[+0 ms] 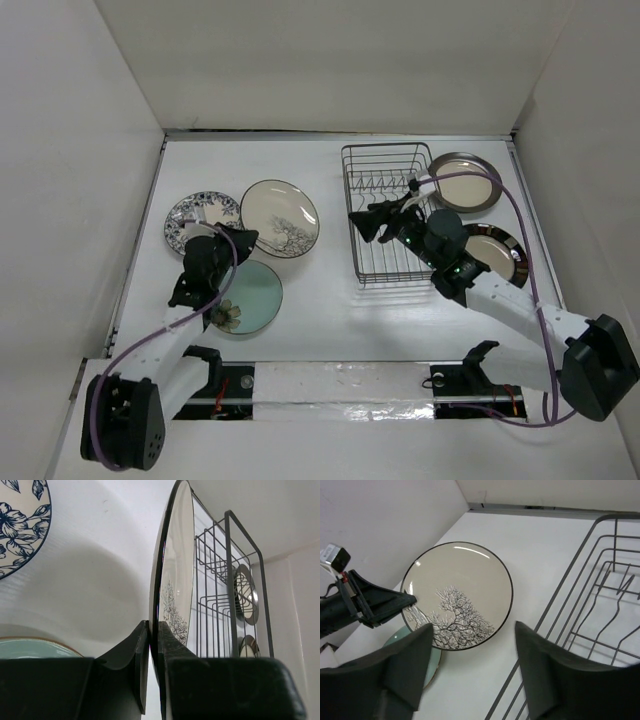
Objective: Load the plates into the dish rack
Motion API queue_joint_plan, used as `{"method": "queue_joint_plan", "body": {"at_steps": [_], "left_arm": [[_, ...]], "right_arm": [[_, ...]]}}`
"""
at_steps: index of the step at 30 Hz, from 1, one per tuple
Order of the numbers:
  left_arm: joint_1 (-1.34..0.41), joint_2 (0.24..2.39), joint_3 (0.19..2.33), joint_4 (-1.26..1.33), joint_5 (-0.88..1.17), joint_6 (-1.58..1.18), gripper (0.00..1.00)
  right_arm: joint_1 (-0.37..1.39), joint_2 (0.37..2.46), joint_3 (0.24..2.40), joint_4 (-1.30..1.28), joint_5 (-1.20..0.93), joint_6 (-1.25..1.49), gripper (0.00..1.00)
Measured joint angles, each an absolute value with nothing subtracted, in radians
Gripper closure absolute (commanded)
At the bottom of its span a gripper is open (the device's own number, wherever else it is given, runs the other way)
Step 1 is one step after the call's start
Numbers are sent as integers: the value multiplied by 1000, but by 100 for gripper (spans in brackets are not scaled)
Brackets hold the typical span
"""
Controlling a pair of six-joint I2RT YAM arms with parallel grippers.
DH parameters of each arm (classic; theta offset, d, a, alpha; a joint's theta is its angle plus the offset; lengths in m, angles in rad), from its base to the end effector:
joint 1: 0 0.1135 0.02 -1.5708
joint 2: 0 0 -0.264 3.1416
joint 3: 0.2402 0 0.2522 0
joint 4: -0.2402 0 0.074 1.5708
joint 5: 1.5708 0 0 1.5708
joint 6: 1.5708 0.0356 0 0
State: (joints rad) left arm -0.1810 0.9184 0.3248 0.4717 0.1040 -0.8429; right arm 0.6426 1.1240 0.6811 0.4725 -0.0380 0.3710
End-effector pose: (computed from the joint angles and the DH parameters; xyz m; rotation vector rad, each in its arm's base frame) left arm 0.2009 -0.0405 0.2227 -0.4964 1.6950 -0.8449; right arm 0.2093 0.1584 0.3041 -0.2478 1.5819 0.8270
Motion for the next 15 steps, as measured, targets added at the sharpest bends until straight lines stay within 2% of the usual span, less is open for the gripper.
{"method": "queue_joint_plan", "body": {"at_steps": [6,15], "left_arm": [[-181,763,404,279,139,-796,100],[-181,655,498,233,267,-783,100]], "right_arm": [[641,1229,748,472,-126,383,11],[640,1391,807,480,-219,424,7]]}}
